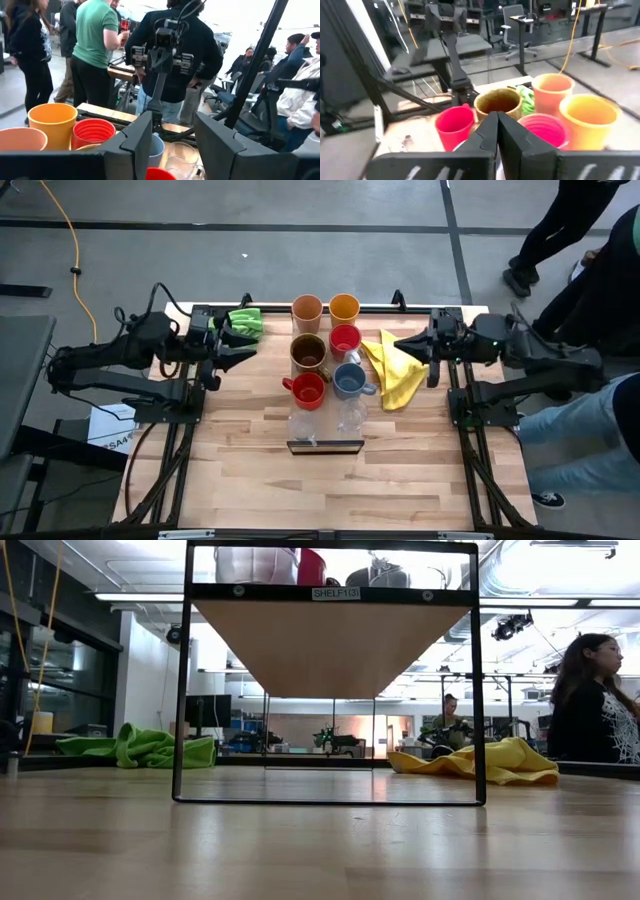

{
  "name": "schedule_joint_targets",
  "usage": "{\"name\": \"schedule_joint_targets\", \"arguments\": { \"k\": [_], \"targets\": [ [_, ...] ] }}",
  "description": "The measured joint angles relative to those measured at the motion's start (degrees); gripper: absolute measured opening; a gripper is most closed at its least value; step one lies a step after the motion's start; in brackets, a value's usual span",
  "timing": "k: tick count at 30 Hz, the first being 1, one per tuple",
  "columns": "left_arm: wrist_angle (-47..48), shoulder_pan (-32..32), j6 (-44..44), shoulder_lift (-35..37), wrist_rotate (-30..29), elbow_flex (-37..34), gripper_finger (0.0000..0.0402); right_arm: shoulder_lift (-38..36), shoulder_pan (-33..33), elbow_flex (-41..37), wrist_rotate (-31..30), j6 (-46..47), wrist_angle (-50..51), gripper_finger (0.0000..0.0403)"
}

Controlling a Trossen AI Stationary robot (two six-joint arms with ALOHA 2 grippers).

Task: Stack small to large cups/mugs on shelf
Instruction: Return to Home Position

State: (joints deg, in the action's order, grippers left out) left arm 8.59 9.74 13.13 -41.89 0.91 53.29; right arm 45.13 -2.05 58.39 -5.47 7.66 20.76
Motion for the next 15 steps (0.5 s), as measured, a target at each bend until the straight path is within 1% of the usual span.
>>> {"name": "schedule_joint_targets", "arguments": {
  "k": [4,7,15],
  "targets": [
    [-9.2,0.0,-0.2,0.4,0.2,-6.1,0.0133,0.1,0.1,1.9,1.2,-3.2,0.7,0.0],
    [-15.6,0.0,0.4,0.7,0.2,-9.3,0.0133,0.2,0.1,1.4,2.6,-3.0,0.5,0.0],
    [-15.0,0.0,0.5,0.8,0.2,-9.8,0.0133,0.3,0.1,0.7,2.7,-2.7,-0.8,0.0]
  ]
}}
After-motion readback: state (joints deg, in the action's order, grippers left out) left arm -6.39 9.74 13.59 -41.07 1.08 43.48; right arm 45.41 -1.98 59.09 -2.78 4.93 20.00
